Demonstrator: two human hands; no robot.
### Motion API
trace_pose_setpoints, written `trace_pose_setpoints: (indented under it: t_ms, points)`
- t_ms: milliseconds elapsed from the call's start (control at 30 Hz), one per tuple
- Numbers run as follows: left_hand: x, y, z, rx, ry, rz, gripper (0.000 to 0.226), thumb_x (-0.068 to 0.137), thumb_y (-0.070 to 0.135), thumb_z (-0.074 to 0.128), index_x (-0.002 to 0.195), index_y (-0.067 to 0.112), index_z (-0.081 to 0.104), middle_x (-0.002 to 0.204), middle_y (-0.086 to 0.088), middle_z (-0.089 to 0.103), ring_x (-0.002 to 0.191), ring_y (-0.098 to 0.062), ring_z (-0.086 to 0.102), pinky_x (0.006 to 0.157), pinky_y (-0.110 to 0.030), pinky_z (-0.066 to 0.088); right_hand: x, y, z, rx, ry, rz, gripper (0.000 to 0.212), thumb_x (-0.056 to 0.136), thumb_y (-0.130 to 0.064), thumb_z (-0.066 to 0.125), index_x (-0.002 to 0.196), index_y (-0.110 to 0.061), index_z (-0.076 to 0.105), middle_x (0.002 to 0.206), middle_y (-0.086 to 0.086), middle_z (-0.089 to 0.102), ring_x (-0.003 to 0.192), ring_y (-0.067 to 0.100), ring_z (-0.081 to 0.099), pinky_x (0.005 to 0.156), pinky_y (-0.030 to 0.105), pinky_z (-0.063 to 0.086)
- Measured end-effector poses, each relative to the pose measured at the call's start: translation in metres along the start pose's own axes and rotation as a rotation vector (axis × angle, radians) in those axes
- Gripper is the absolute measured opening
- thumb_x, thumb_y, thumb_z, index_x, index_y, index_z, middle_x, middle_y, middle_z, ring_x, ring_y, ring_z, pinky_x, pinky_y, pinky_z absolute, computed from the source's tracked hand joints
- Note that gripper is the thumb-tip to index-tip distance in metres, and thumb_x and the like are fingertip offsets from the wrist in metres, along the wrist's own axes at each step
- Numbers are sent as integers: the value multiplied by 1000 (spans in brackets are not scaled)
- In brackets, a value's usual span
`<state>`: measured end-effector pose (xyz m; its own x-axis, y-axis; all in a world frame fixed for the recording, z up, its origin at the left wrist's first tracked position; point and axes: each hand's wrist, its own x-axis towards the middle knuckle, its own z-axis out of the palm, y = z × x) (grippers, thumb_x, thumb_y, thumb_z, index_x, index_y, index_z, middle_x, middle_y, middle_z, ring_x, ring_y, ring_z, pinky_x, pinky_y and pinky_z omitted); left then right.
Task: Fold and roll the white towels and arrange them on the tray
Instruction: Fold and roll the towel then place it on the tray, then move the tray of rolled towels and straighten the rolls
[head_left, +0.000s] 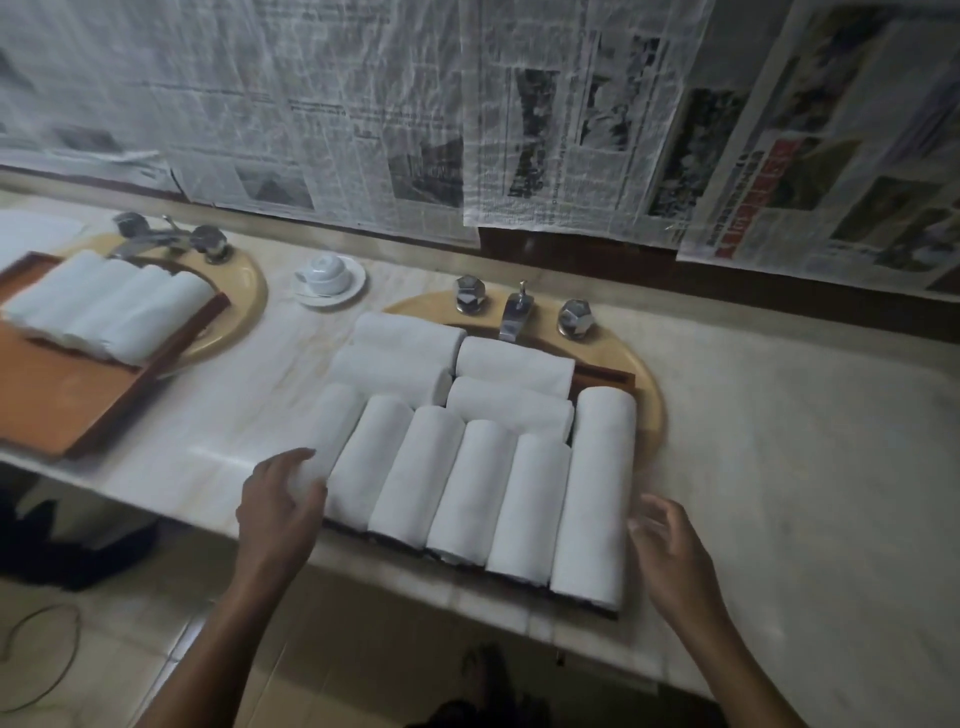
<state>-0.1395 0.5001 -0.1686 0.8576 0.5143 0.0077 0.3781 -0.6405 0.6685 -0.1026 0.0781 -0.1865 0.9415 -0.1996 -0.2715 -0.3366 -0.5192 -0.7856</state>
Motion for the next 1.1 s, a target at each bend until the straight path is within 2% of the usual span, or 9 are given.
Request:
trace_pose_setpoints:
  t_ms: [200, 267, 367, 500, 600, 700, 867, 1033, 1100]
  points:
    - [27, -19, -10, -54, -38, -222, 60, 91, 57, 44, 136, 20, 56, 139, -14, 56, 128, -35, 53, 108, -55, 41, -6, 4, 24, 65, -43, 240, 44, 110, -34, 43, 147, -10, 46, 146, 17, 54, 128, 32, 53, 89, 33, 37]
    - [43, -25, -11, -69, -102, -304, 56, 101, 53, 45, 141, 15, 52, 143, -19, 54, 129, -37, 52, 107, -50, 40, -3, 2, 30, 112, -28, 303, 47, 110, -36, 39, 147, -7, 46, 146, 20, 52, 129, 34, 53, 89, 33, 36]
    - [66, -37, -11, -86, -214, -329, 57, 106, 52, 40, 143, 10, 49, 145, -18, 53, 131, -36, 51, 104, -45, 37, 5, -4, 40, 250, 2, 356, 63, 104, -55, 37, 143, -9, 54, 143, 12, 57, 125, 31, 56, 99, 38, 43]
    - [100, -48, -8, -33, -426, -362, 77, 94, 73, 20, 116, 10, 57, 127, -18, 61, 106, -33, 57, 100, -49, 44, 7, -12, 50, 562, 68, 527, 42, 106, -49, 47, 124, -14, 61, 116, 6, 67, 110, 29, 64, 100, 46, 51]
    - [104, -42, -12, -291, -517, -443, 58, 102, 66, 36, 122, 18, 61, 126, -2, 61, 112, -24, 60, 100, -43, 47, 13, -16, 56, 571, 110, 540, 50, 98, -56, 55, 123, -14, 66, 117, 10, 72, 104, 31, 69, 98, 50, 54]
    - [106, -47, -13, -514, -581, -499, 59, 97, 71, 45, 129, 25, 64, 122, 0, 69, 113, -24, 66, 99, -46, 54, 9, -27, 57, 516, 132, 502, 40, 104, -50, 50, 122, -17, 63, 108, 6, 70, 96, 26, 67, 98, 47, 51]
    - [118, -46, -20, -607, -723, -400, 56, 94, 73, 49, 130, 34, 65, 120, 2, 75, 112, -23, 71, 93, -48, 56, -7, -21, 67, 459, 208, 488, 53, 103, -54, 46, 134, -14, 61, 126, 5, 66, 110, 26, 62, 105, 46, 48]
    - [113, -49, -38, -650, -727, -356, 46, 96, 61, 56, 123, 26, 69, 112, -1, 77, 104, -23, 72, 84, -42, 55, -51, -19, 87, 616, 261, 564, 61, 92, -71, 55, 122, -19, 66, 113, 6, 71, 107, 30, 65, 104, 47, 51]
    - [103, -52, -44, -673, -743, -343, 43, 97, 58, 57, 121, 25, 70, 112, -3, 77, 102, -23, 73, 85, -43, 54, -76, -19, 89, 680, 285, 576, 60, 92, -70, 56, 117, -16, 68, 108, 8, 73, 101, 30, 68, 94, 44, 55]
